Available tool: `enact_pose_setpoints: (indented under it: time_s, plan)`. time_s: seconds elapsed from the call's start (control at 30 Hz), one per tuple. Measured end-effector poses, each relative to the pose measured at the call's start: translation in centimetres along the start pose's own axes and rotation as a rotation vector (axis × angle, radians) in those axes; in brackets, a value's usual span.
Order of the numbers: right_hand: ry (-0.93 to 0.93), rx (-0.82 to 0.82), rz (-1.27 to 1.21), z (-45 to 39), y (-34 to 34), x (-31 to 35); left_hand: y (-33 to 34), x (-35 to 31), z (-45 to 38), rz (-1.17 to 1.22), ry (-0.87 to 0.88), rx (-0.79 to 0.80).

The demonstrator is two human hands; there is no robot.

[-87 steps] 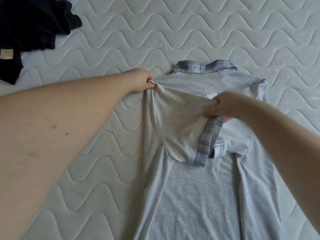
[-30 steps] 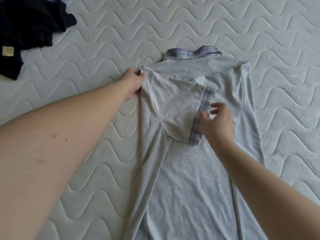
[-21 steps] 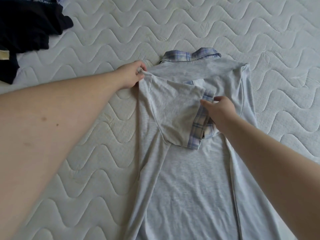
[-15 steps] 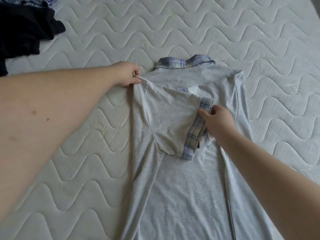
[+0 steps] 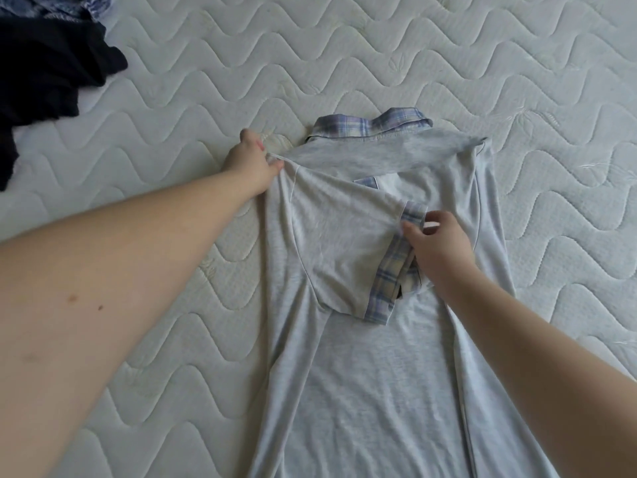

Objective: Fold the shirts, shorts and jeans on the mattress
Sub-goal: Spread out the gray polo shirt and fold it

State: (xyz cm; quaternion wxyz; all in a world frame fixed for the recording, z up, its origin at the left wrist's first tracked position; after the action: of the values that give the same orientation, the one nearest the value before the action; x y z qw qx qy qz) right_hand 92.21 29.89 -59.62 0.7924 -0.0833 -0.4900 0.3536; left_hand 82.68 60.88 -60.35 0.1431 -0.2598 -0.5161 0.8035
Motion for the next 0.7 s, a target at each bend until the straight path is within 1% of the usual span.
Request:
enact_pose_setpoints:
  time_s: [0.07,0.1,0.13,0.17,0.23,0.27,0.3,0.33,0.37,0.43,0.47,0.5,0.53,0.6,0.63,0.7]
  plan:
    - [-0.074,-0.118,0.0,2.5,-0.3,0.5,0.7,0.7,1.4,0.114,-0.127,0.119]
    - [-0.114,-0.133,0.024,4.2,-0.2,0.4,1.0,1.0,2.2,0.159,-0.16,0.197]
    - [-0.135,-0.093,0.059,6.1,0.4,0.0,1.3,1.3,3.0,0.219,-0.181,0.265]
    - [-0.132,-0.001,0.091,8.1,1.3,-0.5,1.5,1.7,3.7,0.281,-0.194,0.326]
    - [-0.053,0.219,0.108,11.7,3.9,-2.1,1.9,2.3,5.3,0.381,-0.223,0.464]
    - [0.001,0.29,0.089,12.8,5.2,-3.0,2.2,2.6,6.2,0.427,-0.242,0.534]
    - [0.056,0.327,0.051,13.7,6.3,-3.6,2.6,2.8,7.0,0.462,-0.256,0.56]
    - [0.107,0.342,0.003,14.2,7.3,-4.2,3.0,3.1,7.7,0.486,-0.262,0.533]
    - [0.143,0.353,-0.031,14.5,8.2,-4.5,3.4,3.2,8.2,0.499,-0.257,0.463]
    - [0.162,0.368,-0.034,14.8,9.6,-4.6,3.9,3.5,9.3,0.475,-0.232,0.31]
    - [0.158,0.368,-0.017,14.9,10.1,-4.7,4.2,3.6,9.9,0.487,-0.225,0.285]
    - [0.155,0.365,0.003,14.8,10.4,-4.8,4.5,3.6,10.6,0.513,-0.222,0.307]
    - [0.153,0.361,0.022,14.8,10.6,-5.1,4.9,3.6,11.3,0.525,-0.22,0.363]
    - [0.14,0.34,0.055,14.8,10.8,-5.5,5.7,3.7,12.7,0.463,-0.205,0.466]
    - [0.125,0.323,0.06,14.7,10.9,-5.6,6.1,4.0,13.2,0.428,-0.198,0.473]
    - [0.115,0.297,0.013,14.7,10.8,-5.9,6.5,4.6,14.1,0.412,-0.204,0.394]
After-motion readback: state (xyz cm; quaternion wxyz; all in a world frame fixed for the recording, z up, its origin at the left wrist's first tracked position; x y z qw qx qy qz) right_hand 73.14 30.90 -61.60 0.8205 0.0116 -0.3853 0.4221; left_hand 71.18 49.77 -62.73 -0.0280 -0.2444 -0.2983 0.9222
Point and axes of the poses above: each hand's wrist, its own z-axis away from the middle knuckle, its own y-axis out of the palm, x = y × z, the point moved 3 cm from there along -z, towards the middle knuckle, and after that the axes turned 11 degrees about -z, right-handed, at the moved point
